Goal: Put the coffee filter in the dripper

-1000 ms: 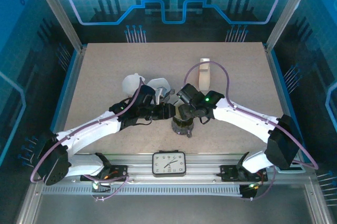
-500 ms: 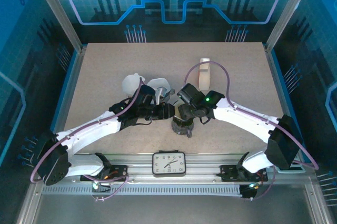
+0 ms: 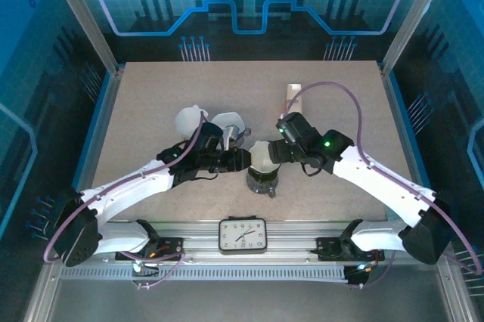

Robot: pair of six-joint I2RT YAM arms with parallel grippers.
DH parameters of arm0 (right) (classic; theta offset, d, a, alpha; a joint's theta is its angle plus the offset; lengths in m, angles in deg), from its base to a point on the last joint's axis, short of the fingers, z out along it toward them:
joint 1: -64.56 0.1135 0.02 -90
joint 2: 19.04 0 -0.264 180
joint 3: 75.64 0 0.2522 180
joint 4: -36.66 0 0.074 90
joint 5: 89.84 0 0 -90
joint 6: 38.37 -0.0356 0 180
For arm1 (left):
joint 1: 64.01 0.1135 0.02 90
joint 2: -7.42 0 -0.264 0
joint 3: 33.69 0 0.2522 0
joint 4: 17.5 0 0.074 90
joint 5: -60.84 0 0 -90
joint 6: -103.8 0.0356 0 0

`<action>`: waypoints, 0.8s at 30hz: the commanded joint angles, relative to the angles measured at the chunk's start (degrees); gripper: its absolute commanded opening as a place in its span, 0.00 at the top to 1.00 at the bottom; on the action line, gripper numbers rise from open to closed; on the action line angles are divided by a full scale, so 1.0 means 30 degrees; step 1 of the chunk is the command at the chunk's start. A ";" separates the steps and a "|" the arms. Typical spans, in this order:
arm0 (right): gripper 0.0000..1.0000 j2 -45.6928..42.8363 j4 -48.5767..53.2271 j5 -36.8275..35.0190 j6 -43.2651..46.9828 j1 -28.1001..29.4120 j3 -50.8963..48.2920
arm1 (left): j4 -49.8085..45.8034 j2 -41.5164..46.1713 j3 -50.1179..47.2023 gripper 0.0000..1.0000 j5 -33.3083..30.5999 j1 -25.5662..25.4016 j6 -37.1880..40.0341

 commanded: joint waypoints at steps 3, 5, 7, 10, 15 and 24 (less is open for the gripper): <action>0.29 -0.0177 0.0855 -0.0155 -0.0562 -0.0316 -0.0842 | 0.0009 -0.0138 0.0417 0.70 0.0147 0.0042 0.0076; 0.29 -0.0097 0.0697 0.0080 -0.0556 -0.0324 -0.0851 | -0.0004 -0.0142 0.0417 0.70 0.0132 0.0042 0.0081; 0.28 -0.0196 0.0383 0.0246 -0.0375 -0.0243 -0.0722 | -0.0019 -0.0139 0.0417 0.70 0.0122 0.0042 0.0085; 0.28 -0.0690 -0.0218 0.0247 0.0029 -0.0172 -0.0431 | -0.0063 -0.0140 0.0417 0.69 0.0050 0.0042 0.0083; 0.27 -0.1464 -0.0526 0.0297 0.0571 -0.0181 0.0174 | -0.0081 -0.0095 0.0417 0.64 -0.0042 0.0042 0.0041; 0.26 -0.2929 -0.1525 0.0141 0.0192 -0.0271 -0.0746 | 0.0226 0.0626 0.0271 0.42 -0.0384 0.0042 0.0025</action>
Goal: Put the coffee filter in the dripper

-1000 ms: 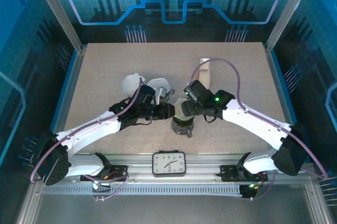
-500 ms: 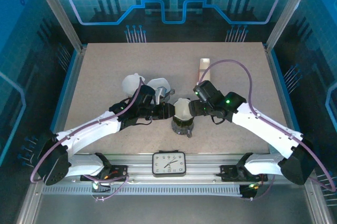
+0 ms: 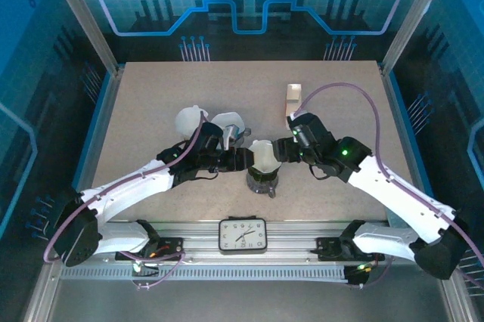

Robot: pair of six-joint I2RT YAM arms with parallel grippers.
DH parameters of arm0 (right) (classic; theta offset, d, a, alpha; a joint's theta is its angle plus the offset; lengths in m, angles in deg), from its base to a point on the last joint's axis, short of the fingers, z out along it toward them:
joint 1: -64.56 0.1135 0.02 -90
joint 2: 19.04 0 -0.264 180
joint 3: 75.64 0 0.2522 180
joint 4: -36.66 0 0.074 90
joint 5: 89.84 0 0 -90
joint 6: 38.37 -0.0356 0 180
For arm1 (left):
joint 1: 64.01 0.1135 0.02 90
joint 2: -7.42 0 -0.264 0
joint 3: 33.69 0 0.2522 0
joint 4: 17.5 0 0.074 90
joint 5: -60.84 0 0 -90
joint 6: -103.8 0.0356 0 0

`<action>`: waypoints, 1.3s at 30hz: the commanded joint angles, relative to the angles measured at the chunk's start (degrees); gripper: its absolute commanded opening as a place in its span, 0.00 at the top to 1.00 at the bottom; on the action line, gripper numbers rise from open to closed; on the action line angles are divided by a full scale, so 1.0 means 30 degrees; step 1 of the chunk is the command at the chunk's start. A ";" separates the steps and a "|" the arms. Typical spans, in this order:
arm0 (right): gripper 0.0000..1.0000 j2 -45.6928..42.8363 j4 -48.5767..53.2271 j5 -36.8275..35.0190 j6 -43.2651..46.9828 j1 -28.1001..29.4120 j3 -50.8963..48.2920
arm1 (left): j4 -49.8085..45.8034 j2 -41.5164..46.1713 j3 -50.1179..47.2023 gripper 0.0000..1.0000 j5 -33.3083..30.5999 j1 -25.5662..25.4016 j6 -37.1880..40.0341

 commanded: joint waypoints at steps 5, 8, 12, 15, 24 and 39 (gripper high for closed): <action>0.26 -0.0848 -0.0801 -0.0190 -0.0045 -0.0244 -0.0404 | 0.0171 0.1168 0.0457 0.30 -0.0260 0.0042 0.0008; 0.25 -0.1018 -0.0848 -0.0246 -0.0042 -0.0349 -0.0464 | 0.0088 0.1340 0.0520 0.27 -0.0293 0.0042 0.0024; 0.25 -0.0962 -0.0816 -0.0032 -0.0019 -0.0361 -0.0494 | 0.0032 0.1351 0.0483 0.27 -0.0322 0.0063 -0.0123; 0.25 -0.0980 -0.0798 0.0007 -0.0019 -0.0361 -0.0581 | -0.0032 0.1536 0.0488 0.28 -0.0275 0.0154 -0.0175; 0.25 -0.1839 -0.1902 -0.0195 0.0303 -0.0443 -0.1257 | -0.2266 0.4631 0.1439 0.07 -0.1553 0.2061 0.1132; 0.22 -0.4547 -0.4649 -0.0870 0.1393 -0.0478 -0.3849 | -0.5479 0.9015 0.1825 0.01 -0.5685 0.9657 0.2352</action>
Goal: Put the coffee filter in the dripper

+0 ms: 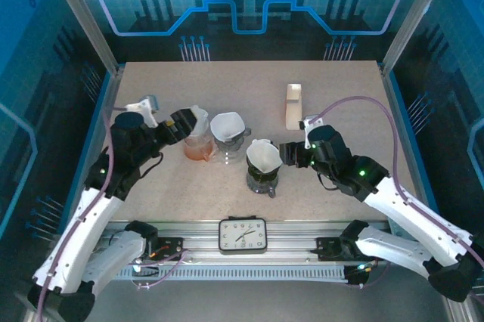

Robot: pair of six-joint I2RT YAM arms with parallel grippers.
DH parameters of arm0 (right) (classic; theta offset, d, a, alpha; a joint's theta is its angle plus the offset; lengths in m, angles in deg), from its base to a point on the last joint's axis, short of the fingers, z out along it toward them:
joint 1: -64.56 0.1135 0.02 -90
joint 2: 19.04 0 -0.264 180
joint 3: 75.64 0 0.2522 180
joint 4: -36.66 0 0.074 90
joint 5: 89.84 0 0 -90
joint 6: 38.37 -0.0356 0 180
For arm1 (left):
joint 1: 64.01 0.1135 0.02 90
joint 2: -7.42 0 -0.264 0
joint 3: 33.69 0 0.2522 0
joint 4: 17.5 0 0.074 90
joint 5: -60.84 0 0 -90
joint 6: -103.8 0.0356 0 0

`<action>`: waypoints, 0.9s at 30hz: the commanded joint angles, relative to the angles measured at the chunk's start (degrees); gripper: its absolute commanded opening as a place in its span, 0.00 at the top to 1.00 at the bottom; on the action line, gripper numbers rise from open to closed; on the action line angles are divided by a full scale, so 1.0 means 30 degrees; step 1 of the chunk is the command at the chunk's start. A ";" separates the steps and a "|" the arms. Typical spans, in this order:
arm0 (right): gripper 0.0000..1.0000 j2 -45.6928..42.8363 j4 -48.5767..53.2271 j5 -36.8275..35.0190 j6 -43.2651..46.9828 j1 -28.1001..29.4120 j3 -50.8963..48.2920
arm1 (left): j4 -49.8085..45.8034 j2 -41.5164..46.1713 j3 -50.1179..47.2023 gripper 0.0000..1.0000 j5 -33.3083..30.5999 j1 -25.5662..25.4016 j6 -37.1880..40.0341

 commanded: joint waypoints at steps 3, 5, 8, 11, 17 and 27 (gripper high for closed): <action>0.22 -0.0708 -0.1172 -0.0691 0.0568 -0.0231 -0.0893 | -0.0950 0.0213 -0.0579 0.07 -0.3254 0.2155 0.0326; 0.22 -0.0904 -0.1363 -0.0466 0.0565 -0.0246 -0.1170 | -0.0331 -0.0091 -0.1432 0.22 -0.1740 0.4126 -0.0997; 0.22 -0.1345 -0.1800 -0.0055 0.0520 -0.0260 -0.1594 | 0.1633 -0.1040 -0.3071 0.46 0.1286 0.7058 -0.3357; 0.21 -0.1864 -0.1966 -0.0053 0.0379 -0.0284 -0.1875 | 0.3345 -0.2783 -0.4206 0.64 0.2711 0.8278 -0.4376; 0.20 -0.2665 -0.1886 -0.0152 0.0343 -0.0355 -0.2127 | 0.7459 -0.6014 -0.6973 0.78 0.3439 0.8226 -0.5832; 0.20 -0.2922 -0.1594 -0.0001 0.0227 -0.0461 -0.1962 | 1.2229 -1.1360 -0.7605 1.00 0.3289 0.6546 -0.6591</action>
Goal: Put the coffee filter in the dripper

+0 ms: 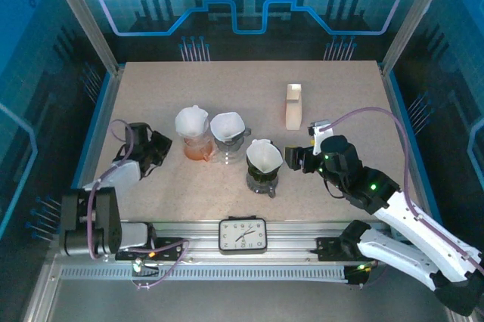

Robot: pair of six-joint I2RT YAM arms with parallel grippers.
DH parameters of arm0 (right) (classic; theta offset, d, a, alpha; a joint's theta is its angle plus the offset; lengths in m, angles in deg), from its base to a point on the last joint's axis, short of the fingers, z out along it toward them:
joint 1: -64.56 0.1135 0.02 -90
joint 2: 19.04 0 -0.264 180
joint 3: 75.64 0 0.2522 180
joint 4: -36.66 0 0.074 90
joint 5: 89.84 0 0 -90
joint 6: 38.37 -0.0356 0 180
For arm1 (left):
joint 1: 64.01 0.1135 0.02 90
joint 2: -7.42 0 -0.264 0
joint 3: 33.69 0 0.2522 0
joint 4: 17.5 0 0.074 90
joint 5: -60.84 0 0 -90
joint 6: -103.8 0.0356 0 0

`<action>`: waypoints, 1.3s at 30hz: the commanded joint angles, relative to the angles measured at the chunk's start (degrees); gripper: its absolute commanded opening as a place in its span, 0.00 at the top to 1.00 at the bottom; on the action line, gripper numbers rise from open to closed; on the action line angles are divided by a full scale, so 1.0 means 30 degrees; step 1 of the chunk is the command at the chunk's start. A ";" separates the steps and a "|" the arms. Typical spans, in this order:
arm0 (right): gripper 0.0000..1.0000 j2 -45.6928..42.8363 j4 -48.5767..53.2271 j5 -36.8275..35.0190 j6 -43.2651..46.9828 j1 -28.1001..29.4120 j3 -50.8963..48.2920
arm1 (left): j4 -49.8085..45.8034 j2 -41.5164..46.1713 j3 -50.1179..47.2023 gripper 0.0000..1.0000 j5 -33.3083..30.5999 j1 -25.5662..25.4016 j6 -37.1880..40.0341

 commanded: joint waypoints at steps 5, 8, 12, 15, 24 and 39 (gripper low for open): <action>0.20 -0.0424 -0.0095 -0.0175 -0.0145 -0.0343 -0.0001 | 0.4298 -0.2705 -0.0782 1.00 0.0670 -0.0616 -0.1312; 0.20 -0.0395 -0.0058 -0.0205 -0.0112 -0.0353 0.0018 | 0.4924 -0.3183 -0.0932 1.00 0.0633 -0.1172 -0.1485; 0.20 -0.0307 -0.0146 -0.0184 -0.0166 -0.0364 -0.0168 | 0.5658 -0.3552 -0.1195 1.00 0.0489 -0.1695 -0.1754; 0.20 -0.0226 -0.0199 -0.0120 -0.0221 -0.0378 -0.0216 | 0.6161 -0.3940 -0.1201 1.00 0.0592 -0.1930 -0.1912; 0.19 -0.0028 -0.0236 0.0085 -0.0428 -0.0426 -0.0388 | 0.7181 -0.5031 -0.0983 1.00 0.0641 -0.2948 -0.2295; 0.09 -0.0466 -0.0219 -0.1117 -0.0488 -0.0456 -0.0739 | -0.0602 0.3127 -0.0089 0.73 -0.3074 -0.1540 0.0875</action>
